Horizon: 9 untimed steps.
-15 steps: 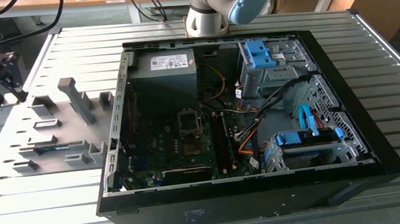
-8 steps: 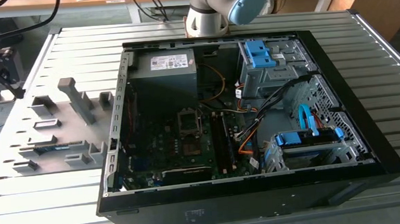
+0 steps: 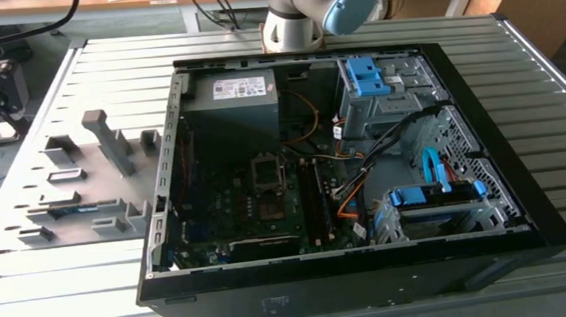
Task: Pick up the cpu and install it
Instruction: 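Pick up the cpu and move it towards the insertion slot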
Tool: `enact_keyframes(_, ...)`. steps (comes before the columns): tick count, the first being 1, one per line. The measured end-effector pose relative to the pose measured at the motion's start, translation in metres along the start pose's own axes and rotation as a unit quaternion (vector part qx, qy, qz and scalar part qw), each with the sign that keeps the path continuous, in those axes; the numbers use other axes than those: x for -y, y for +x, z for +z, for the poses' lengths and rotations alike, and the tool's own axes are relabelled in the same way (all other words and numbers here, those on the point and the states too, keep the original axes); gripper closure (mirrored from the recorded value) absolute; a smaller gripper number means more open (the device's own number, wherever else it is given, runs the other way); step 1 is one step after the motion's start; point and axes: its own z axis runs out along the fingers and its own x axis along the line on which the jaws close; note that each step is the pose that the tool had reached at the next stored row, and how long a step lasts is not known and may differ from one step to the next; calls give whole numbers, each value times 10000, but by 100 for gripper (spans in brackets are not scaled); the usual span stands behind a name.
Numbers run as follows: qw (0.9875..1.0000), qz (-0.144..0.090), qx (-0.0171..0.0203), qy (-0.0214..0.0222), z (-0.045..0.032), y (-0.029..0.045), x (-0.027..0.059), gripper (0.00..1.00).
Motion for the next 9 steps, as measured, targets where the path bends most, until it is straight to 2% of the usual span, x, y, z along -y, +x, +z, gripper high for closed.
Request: enact_keyframes(9,10000,0,0,0,-119,-2,1,53)
